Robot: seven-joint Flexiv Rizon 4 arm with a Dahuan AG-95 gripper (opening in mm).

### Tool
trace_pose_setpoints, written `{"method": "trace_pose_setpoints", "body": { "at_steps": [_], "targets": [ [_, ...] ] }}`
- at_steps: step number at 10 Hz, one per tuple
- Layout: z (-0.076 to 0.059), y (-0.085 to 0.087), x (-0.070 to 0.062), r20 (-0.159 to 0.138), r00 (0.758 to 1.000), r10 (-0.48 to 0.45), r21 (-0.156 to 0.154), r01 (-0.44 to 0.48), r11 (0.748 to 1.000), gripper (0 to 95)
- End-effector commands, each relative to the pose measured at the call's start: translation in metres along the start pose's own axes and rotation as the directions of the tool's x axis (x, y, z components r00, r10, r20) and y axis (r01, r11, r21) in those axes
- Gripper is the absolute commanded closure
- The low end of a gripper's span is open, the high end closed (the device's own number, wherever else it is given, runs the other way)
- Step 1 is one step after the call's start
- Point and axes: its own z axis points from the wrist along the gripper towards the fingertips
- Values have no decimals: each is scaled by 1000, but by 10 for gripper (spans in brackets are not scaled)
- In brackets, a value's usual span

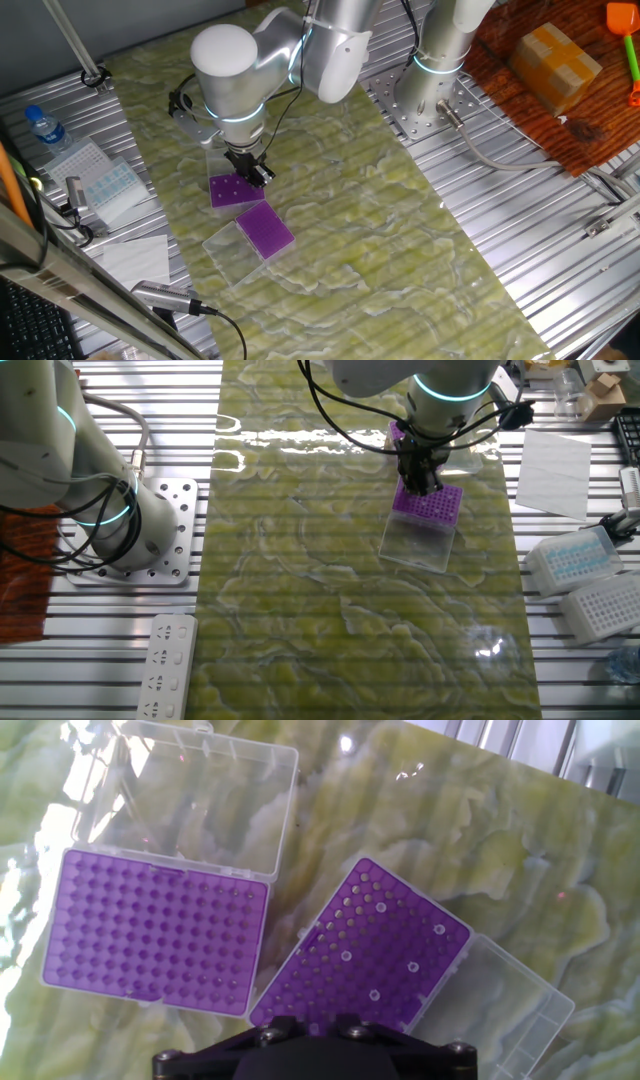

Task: Transfer all small pipette tips from one holder to another

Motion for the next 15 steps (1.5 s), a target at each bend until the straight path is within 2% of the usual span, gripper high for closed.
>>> {"method": "trace_pose_setpoints", "body": {
  "at_steps": [1,8,9,15],
  "targets": [
    [-1,0,1,-2,1000,-6,0,6,1000,760],
    [1,0,0,-1,1000,-4,4,4,1000,760],
    [2,0,0,-1,1000,-4,3,4,1000,950],
    [2,0,1,0,1000,-6,4,6,1000,950]
  ]
}}
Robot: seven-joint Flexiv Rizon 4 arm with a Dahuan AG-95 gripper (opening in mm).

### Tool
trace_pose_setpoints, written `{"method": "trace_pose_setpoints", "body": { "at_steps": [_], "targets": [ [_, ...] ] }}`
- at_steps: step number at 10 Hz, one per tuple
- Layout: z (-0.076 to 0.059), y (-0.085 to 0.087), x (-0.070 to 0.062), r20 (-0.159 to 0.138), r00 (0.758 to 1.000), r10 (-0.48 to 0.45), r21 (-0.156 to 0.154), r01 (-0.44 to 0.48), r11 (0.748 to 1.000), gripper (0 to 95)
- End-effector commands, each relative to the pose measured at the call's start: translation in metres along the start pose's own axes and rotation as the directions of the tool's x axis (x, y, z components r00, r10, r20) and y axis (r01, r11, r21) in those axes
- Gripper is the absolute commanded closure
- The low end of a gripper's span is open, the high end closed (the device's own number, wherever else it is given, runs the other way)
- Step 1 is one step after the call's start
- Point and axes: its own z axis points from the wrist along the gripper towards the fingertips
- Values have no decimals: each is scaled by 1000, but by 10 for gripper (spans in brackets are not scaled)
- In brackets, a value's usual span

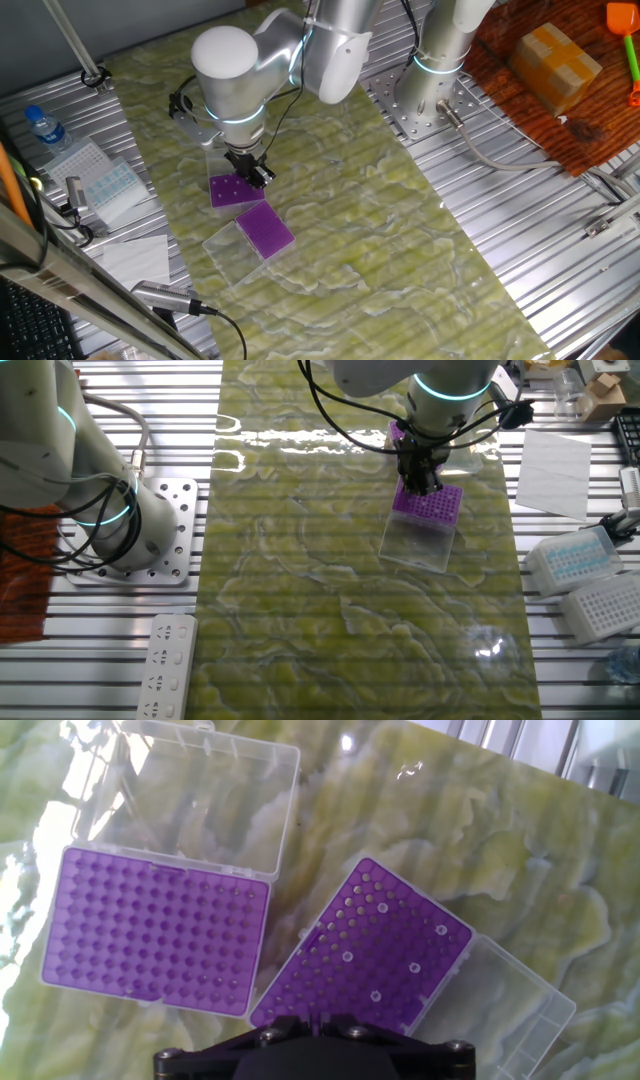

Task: Transfer all small pipette tips from one holder to another

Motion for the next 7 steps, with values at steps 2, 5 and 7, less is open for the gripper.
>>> {"method": "trace_pose_setpoints", "body": {
  "at_steps": [2,5,7],
  "targets": [
    [0,0,0,-1,1000,2,1,-2,1000,950],
    [-10,1,0,-10,1000,6,1,-6,1000,950],
    [-13,1,0,-10,1000,6,1,-6,1000,950]
  ]
}}
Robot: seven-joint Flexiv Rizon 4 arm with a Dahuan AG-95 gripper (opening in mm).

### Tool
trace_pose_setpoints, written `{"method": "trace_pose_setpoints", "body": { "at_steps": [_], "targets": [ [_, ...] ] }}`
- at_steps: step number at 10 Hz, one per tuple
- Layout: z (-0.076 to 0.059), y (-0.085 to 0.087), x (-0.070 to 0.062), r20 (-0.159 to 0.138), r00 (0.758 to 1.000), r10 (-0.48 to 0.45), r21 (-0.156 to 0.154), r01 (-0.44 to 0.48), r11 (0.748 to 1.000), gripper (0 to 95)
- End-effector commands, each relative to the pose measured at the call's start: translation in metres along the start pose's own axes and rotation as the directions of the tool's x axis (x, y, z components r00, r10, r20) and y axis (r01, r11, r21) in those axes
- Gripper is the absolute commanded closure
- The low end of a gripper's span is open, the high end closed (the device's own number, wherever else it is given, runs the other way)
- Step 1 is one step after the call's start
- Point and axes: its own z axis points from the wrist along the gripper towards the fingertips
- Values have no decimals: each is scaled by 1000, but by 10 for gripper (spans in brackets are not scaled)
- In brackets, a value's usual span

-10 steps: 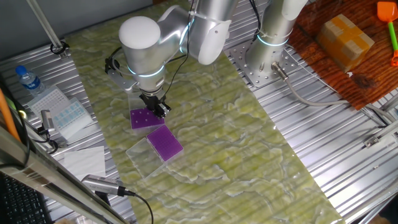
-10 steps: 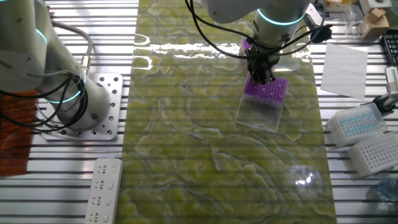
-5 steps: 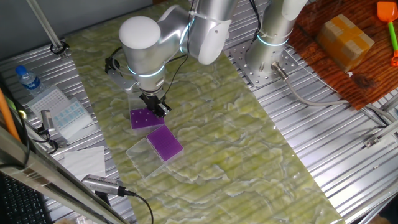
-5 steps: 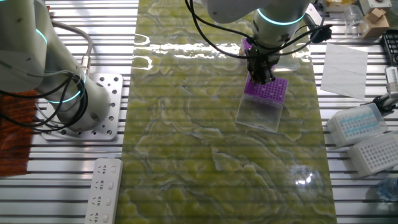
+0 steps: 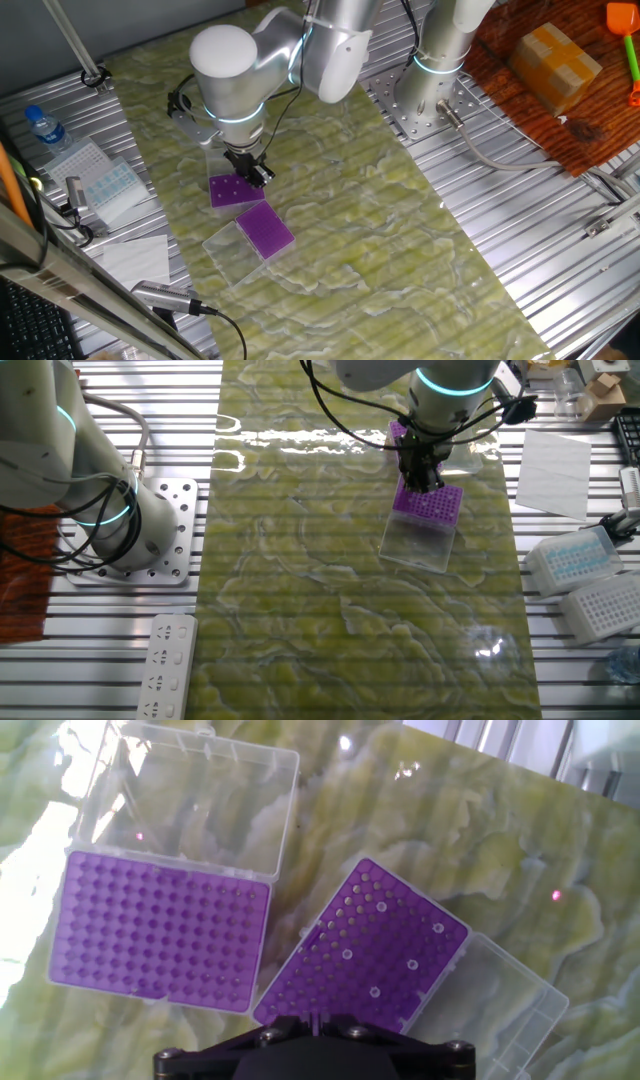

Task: Transfer all small pipette tips from one holder to another

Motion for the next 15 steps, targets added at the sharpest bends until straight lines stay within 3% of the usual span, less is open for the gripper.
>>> {"method": "trace_pose_setpoints", "body": {
  "at_steps": [1,6,9,10,15],
  "targets": [
    [-3,0,-1,3,1000,1,2,-1,1000,950],
    [-27,8,-14,-2,1000,28,-12,-28,1000,950],
    [-29,17,-21,0,999,50,-19,-50,999,950],
    [-29,30,-34,1,997,72,-29,-72,997,950],
    [-27,33,-39,-10,996,87,-37,-88,995,950]
  ]
}}
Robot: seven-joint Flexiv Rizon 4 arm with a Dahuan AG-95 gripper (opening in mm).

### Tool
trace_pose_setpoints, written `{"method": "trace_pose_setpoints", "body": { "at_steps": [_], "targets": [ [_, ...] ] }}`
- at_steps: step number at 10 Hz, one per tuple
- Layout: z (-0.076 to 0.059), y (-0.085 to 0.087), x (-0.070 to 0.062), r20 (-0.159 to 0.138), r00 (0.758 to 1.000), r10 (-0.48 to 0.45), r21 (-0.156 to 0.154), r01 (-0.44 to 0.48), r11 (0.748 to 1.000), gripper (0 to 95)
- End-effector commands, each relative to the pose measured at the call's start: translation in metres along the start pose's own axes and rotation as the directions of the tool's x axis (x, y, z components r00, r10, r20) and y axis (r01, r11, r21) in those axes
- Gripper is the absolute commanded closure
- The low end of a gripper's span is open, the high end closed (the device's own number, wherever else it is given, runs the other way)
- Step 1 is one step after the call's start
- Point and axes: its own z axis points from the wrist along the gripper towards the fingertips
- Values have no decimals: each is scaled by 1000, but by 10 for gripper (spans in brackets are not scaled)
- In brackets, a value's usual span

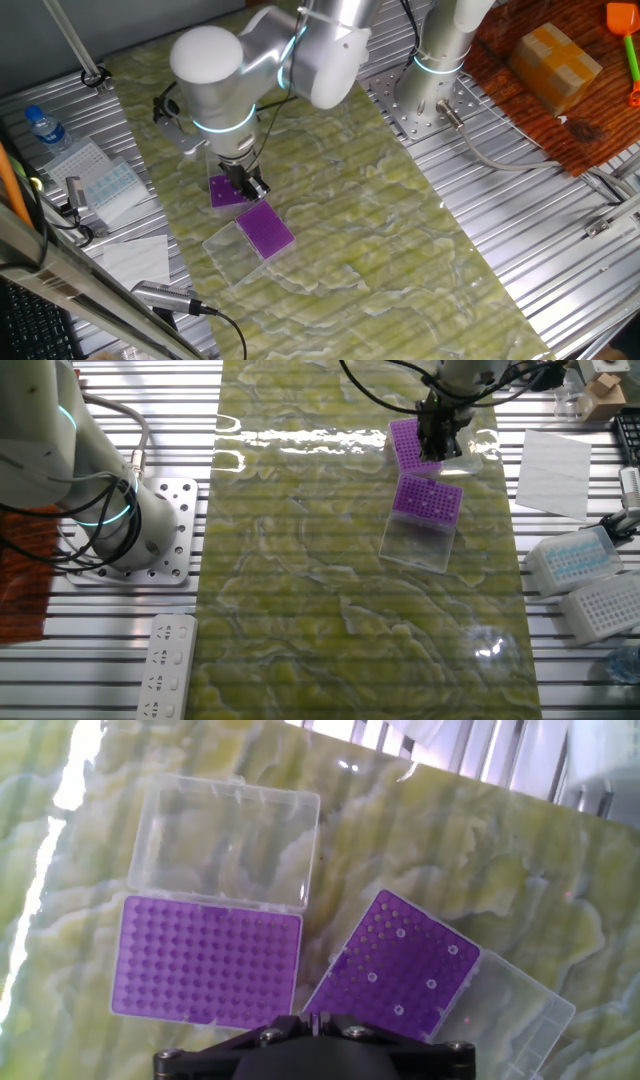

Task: Transfer all small pipette tips from one holder to another

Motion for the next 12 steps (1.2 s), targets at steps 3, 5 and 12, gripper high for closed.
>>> {"method": "trace_pose_setpoints", "body": {
  "at_steps": [3,5,12],
  "targets": [
    [-1,0,1,-40,987,-155,-18,154,988,950],
    [-1,0,1,-33,981,-191,-31,190,981,950],
    [8,20,6,2,994,-108,-19,108,994,950]
  ]
}}
